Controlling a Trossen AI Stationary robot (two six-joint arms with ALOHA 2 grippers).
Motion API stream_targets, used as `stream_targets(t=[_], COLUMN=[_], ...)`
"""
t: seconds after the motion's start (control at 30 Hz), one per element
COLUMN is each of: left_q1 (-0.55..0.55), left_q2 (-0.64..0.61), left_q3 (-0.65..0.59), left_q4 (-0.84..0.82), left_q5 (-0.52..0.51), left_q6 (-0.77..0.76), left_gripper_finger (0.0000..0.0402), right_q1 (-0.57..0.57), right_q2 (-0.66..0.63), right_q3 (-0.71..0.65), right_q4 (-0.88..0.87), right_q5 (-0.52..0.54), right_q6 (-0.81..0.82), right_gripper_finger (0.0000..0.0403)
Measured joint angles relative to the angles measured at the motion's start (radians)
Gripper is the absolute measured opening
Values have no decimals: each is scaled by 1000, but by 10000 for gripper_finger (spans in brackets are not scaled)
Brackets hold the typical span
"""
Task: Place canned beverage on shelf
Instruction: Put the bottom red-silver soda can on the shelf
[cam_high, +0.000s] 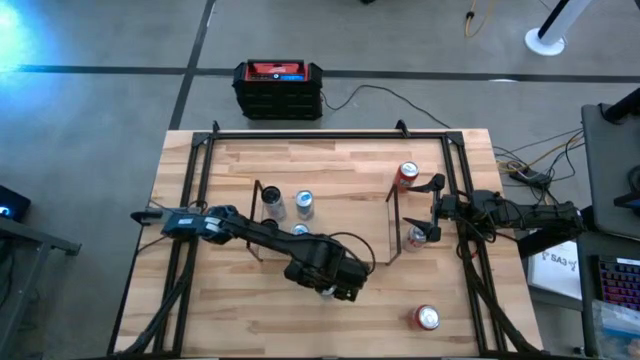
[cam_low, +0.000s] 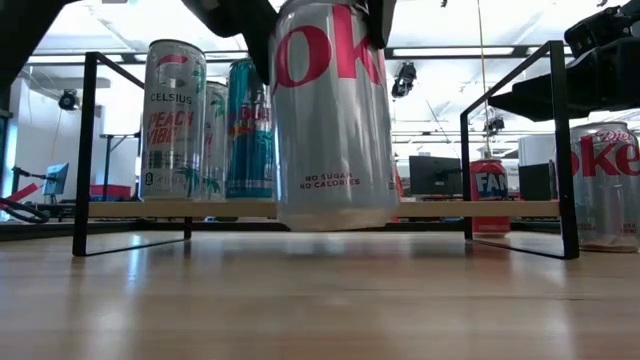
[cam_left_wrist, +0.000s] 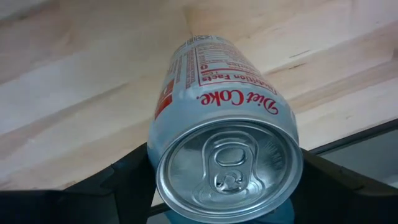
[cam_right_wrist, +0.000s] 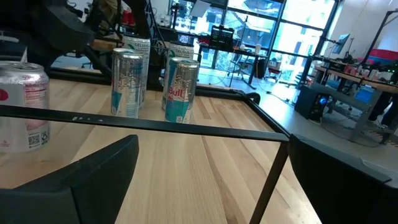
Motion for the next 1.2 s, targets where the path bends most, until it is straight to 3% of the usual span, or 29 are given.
stream_targets(t=[0.67, 0.93, 1.2], left_q1=[26, 52, 106], left_q2=[-62, -85, -85], left_q3=[0, 0, 0], left_q4=[-7, -8, -14], left_q5=[2, -109, -119], left_q6=[21, 77, 141], left_gripper_finger=[283, 283, 283], right_q1=[0, 0, 0], right_q2=[0, 0, 0], right_q3=[0, 0, 0], right_q4=[0, 0, 0], right_q5=[0, 0, 0], right_q6=[0, 0, 0], right_gripper_finger=[398, 398, 398])
